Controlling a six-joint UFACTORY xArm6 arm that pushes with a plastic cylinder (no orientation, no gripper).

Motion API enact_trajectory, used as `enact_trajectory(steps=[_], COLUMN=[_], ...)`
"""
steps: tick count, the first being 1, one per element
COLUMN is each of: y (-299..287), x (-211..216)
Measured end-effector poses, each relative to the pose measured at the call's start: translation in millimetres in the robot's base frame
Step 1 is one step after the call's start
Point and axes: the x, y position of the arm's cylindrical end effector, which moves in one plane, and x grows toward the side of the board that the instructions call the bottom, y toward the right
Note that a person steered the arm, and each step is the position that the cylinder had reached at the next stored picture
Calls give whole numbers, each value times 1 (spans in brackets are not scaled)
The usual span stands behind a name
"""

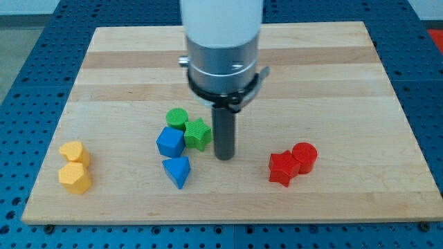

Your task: Move the green blocks diagonally to the yellow blocks

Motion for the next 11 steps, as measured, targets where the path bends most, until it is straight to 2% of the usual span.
enact_trajectory(steps=[1,2,6,7,8,9,10,11], y=[-26,-49,-133,-149,-159,-156,-84,-45], x=[-5,-30,-160,-176,-170,-131,-101,-127])
